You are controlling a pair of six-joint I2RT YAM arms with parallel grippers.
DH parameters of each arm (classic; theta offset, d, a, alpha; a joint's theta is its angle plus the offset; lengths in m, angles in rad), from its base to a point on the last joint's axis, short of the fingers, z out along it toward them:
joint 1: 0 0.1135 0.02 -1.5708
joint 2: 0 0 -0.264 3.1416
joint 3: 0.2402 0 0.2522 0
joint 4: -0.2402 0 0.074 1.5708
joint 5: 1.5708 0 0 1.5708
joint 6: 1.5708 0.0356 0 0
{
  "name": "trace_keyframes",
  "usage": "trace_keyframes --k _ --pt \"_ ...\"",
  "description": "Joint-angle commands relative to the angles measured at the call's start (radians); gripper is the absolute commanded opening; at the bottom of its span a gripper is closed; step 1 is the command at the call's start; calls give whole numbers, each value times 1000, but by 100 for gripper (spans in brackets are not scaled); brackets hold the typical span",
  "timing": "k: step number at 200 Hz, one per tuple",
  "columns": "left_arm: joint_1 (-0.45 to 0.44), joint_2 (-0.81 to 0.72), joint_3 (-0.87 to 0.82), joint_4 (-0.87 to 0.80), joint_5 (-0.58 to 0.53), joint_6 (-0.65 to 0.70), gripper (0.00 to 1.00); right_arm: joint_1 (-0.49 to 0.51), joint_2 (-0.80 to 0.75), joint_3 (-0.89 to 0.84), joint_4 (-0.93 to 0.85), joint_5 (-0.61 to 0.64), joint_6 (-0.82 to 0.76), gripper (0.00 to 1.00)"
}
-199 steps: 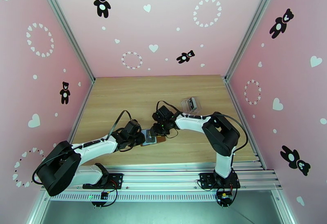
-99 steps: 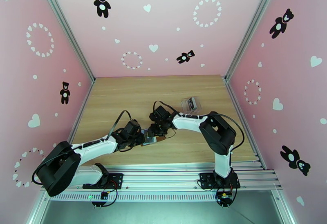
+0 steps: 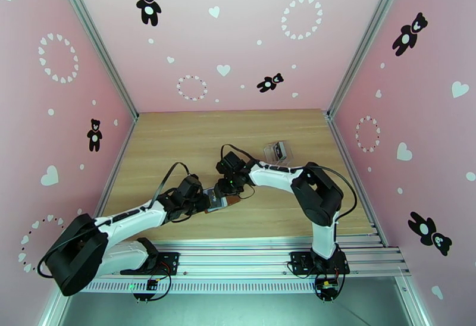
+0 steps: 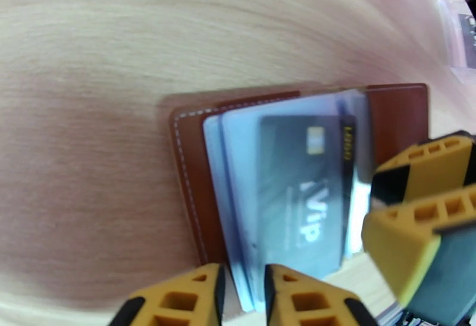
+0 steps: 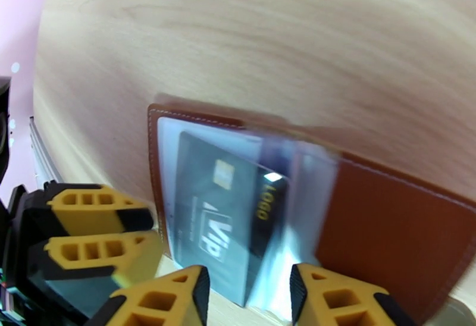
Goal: Put the credit cards into the card holder
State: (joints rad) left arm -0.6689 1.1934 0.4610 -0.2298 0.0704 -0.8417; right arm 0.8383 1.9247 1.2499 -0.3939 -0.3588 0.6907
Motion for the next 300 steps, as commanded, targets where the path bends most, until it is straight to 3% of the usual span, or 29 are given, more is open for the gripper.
trace_keyframes --k 1,135,300 --pt "5 -52 -9 -44 -1 4 28 -5 -15 41 -50 44 -10 44" --pt "6 62 4 12 -32 0 23 13 148 144 -36 -12 29 39" --pt "6 119 21 44 -15 7 19 61 171 200 -78 -22 53 34"
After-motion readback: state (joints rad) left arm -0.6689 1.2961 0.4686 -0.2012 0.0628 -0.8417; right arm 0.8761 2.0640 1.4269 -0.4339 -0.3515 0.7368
